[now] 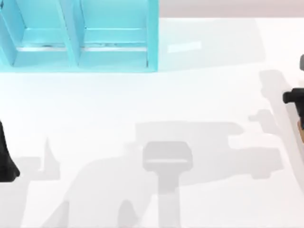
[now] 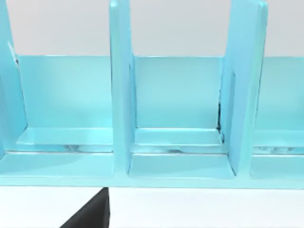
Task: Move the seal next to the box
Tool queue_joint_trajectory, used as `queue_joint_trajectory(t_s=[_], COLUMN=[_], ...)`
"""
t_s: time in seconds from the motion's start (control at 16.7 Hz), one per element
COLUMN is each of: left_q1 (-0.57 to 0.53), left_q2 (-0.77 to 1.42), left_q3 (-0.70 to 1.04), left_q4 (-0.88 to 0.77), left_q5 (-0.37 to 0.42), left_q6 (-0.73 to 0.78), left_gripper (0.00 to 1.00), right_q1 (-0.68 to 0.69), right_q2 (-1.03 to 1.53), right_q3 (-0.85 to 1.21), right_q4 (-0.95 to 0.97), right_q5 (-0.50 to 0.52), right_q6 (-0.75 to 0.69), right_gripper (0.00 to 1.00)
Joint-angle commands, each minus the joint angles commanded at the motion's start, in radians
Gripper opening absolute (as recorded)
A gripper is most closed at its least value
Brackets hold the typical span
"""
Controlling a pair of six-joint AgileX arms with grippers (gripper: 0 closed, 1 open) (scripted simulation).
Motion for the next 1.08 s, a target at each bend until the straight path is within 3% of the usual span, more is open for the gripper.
queue_joint_trajectory(t_s=[0.72,1.08], left_q1=[0.000,0.000], left_q2=[0.000,0.000], left_q3=[0.000,0.000], left_q4=[0.000,0.000], left_q5=[0.000,0.000], left_q6=[0.000,0.000], left_gripper=[1.00,1.00], right_q1=[0.000,0.000], right_q2=[0.000,0.000], right_q3=[0.000,0.000], right_q4=[0.000,0.000], right_q5=[0.000,0.000], right_q6=[0.000,0.000], right_gripper=[0.98,1.00])
